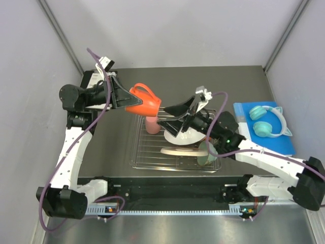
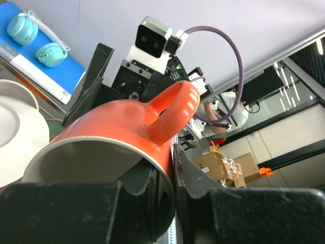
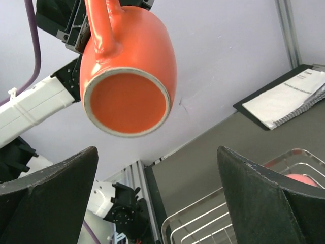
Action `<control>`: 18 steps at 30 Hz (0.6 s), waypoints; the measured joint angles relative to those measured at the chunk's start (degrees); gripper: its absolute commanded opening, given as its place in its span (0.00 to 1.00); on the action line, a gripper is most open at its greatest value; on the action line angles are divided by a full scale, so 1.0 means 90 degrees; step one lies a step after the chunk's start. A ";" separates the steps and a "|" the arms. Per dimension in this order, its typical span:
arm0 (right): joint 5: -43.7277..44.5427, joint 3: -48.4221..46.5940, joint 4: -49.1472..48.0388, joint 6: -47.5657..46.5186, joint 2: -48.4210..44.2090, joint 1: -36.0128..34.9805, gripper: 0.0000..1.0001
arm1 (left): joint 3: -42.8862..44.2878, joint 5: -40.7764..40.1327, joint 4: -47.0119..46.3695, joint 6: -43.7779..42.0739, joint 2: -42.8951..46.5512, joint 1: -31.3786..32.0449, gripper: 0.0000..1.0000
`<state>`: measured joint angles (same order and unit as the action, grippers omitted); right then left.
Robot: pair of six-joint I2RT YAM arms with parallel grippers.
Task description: Load the mixed dishes into the dish rack
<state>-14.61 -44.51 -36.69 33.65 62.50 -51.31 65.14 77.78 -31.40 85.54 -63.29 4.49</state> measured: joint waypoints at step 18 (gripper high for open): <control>-0.0153 -0.1030 -0.0488 -0.0049 0.1265 -0.0243 1.00 | -0.0758 -0.0100 -0.0585 0.0294 -0.0163 0.0289 0.00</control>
<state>-15.99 -53.78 -41.08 33.21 73.89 -53.49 58.33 76.88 -36.67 88.18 -64.75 7.09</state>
